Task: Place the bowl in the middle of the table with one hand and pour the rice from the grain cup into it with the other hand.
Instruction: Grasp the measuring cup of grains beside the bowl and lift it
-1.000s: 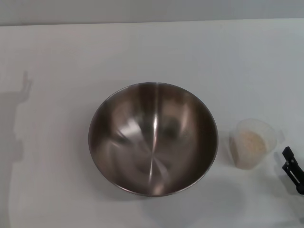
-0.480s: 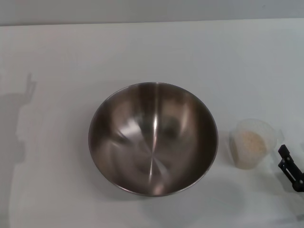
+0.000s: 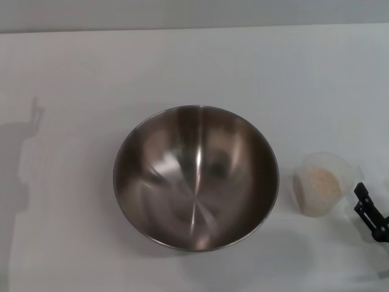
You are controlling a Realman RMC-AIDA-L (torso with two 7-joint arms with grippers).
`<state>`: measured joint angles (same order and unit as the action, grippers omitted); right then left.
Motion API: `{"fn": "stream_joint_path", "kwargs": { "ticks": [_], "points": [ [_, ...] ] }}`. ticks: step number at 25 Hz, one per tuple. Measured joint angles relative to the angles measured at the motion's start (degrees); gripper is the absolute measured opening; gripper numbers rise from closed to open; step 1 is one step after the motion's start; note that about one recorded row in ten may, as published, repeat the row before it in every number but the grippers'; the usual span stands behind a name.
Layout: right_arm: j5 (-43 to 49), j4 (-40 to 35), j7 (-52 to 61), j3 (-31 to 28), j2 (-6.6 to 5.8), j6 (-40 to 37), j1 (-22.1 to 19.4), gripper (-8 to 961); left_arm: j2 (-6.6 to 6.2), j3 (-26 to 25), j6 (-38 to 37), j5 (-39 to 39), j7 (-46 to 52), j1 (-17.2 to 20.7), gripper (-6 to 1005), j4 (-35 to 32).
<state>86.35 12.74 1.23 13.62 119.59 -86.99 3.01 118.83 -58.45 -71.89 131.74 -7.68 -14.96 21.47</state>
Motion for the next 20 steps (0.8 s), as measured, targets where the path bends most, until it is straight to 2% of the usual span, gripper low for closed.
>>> {"fn": "stream_joint_path", "kwargs": {
  "ticks": [20],
  "points": [
    [-0.11,0.00,0.23,-0.09,0.00,2.20,2.43,798,0.00,1.01,-0.26,0.01,0.03,0.28,847,-0.02]
  ]
}}
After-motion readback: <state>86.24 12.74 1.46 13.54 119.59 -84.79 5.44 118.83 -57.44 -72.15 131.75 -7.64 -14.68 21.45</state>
